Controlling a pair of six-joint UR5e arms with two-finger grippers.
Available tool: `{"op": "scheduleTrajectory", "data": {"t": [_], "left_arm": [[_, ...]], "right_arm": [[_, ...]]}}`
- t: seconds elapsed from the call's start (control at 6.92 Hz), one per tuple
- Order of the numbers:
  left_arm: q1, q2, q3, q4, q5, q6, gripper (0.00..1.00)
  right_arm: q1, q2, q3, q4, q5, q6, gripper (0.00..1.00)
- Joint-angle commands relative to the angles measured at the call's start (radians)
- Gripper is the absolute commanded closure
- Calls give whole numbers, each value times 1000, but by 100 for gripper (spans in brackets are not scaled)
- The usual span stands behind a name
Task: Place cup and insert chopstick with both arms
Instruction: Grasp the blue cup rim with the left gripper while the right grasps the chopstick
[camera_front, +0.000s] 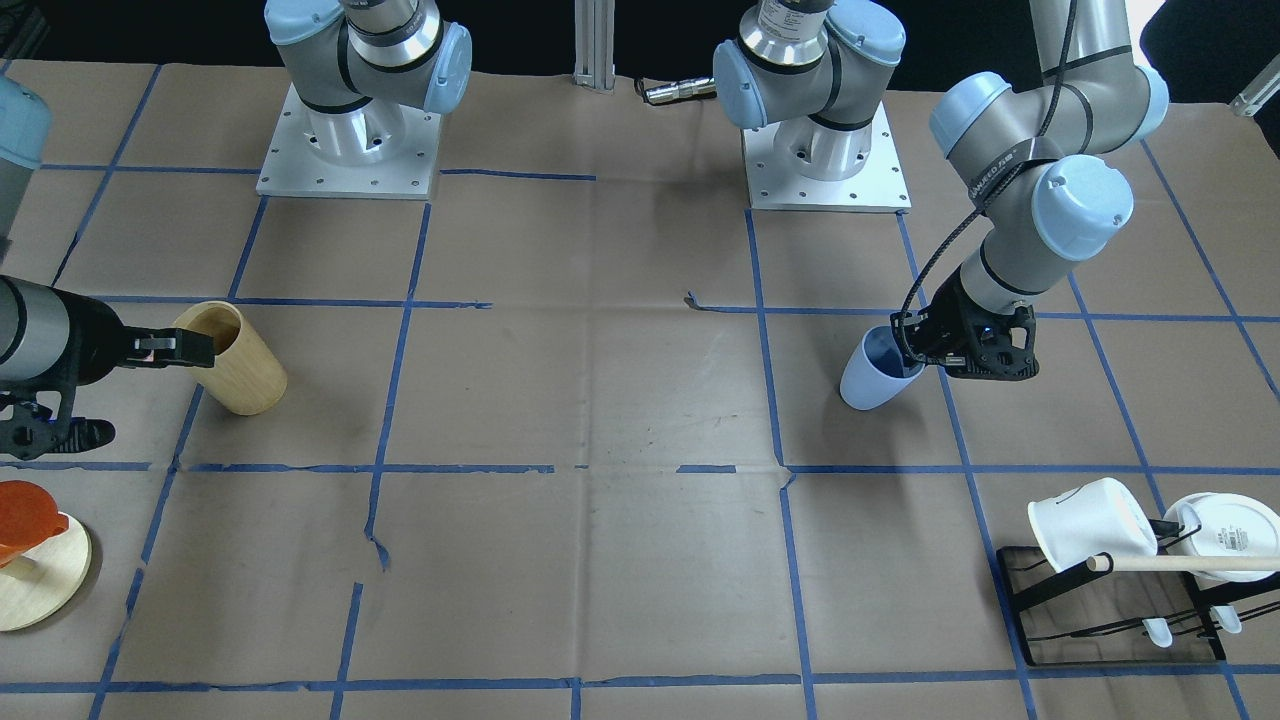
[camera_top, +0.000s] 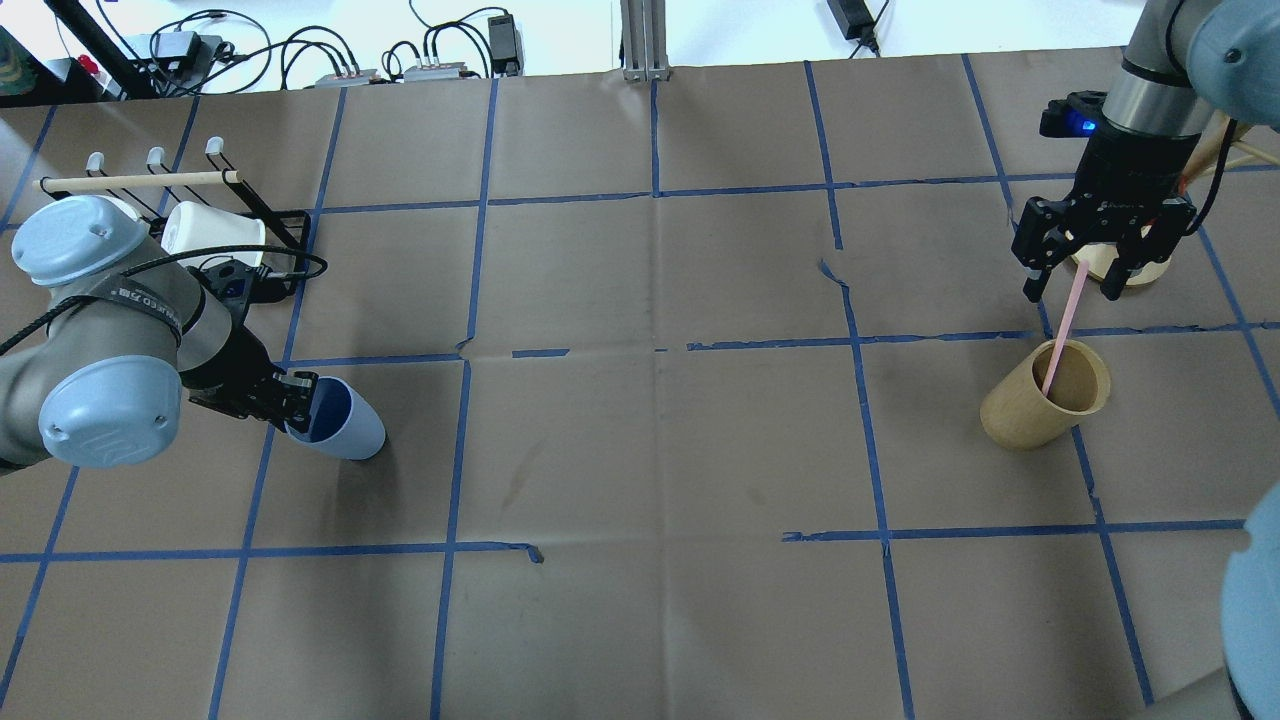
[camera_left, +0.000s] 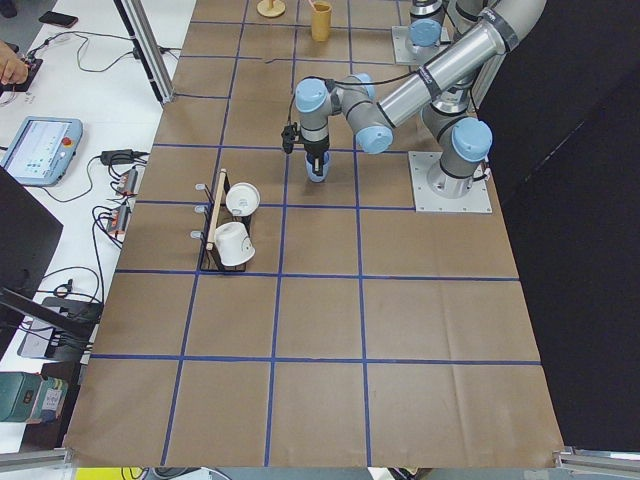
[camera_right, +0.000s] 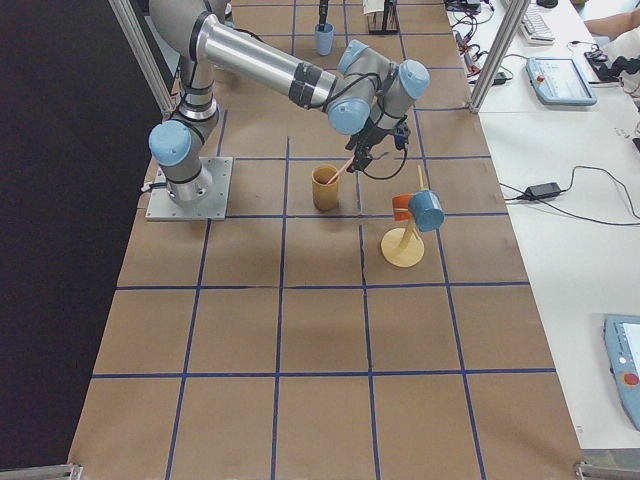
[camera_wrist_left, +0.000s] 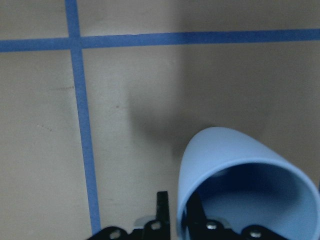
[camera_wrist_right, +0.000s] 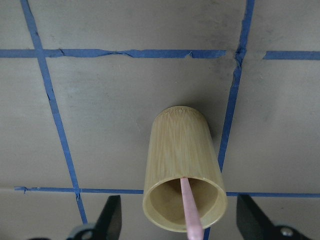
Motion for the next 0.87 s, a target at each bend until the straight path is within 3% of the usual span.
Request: {"op": "scheduleTrajectory", "data": {"t": [0.0, 0.14, 0.43, 0.72], "left_arm": [[0, -3, 4, 4, 0, -7, 77], [0, -2, 6, 5, -2, -13, 79], [-2, 0, 9, 5, -2, -16, 99], [-3, 7, 9, 5, -7, -25, 100]], "right_arm": [[0, 1, 3, 6, -7, 0, 40], [0, 1, 2, 6, -9, 0, 49], [0, 1, 2, 6, -7, 0, 63], [0, -1, 0, 6, -4, 0, 68]]}}
